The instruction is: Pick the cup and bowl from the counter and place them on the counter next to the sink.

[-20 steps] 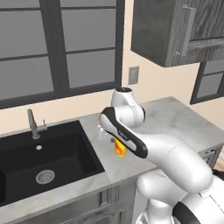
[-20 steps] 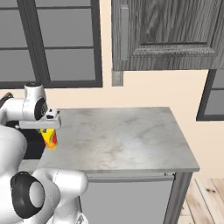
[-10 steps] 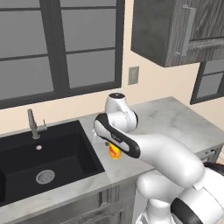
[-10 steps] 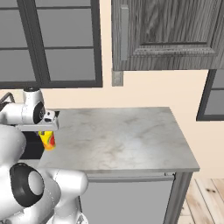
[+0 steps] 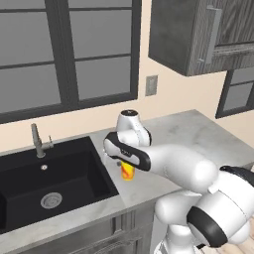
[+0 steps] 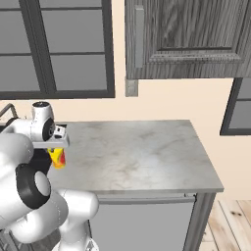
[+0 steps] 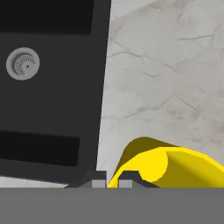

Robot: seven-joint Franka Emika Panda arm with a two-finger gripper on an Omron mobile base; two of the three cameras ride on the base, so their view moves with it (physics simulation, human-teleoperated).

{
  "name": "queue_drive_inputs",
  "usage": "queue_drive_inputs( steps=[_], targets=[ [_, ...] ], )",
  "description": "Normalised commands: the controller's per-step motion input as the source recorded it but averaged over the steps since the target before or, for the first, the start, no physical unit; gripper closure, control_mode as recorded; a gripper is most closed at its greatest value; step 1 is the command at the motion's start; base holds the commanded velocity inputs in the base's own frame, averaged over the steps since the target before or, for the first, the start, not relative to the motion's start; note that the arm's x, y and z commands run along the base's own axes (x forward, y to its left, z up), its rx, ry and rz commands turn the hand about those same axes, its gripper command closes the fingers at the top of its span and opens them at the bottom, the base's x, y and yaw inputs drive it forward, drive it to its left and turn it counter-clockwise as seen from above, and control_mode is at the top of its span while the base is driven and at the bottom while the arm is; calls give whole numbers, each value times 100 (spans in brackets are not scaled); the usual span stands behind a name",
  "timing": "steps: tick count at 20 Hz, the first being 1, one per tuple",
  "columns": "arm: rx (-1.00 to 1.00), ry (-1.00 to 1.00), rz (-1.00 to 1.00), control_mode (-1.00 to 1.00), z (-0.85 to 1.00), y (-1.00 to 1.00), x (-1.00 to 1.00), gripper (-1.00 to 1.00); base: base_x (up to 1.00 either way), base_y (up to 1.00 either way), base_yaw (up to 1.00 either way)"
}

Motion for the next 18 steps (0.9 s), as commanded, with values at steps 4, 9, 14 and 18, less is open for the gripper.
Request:
queue_drive_inputs(
  steps=[4,9,14,18],
  targets=[
    [0,0,2,-100,-19,0,1,100,0,0,0],
    [0,0,2,-100,-16,0,0,100,0,0,0],
    [0,0,2,-100,-25,0,0,100,0,0,0],
    [0,0,2,-100,-21,0,0,100,0,0,0]
  ],
)
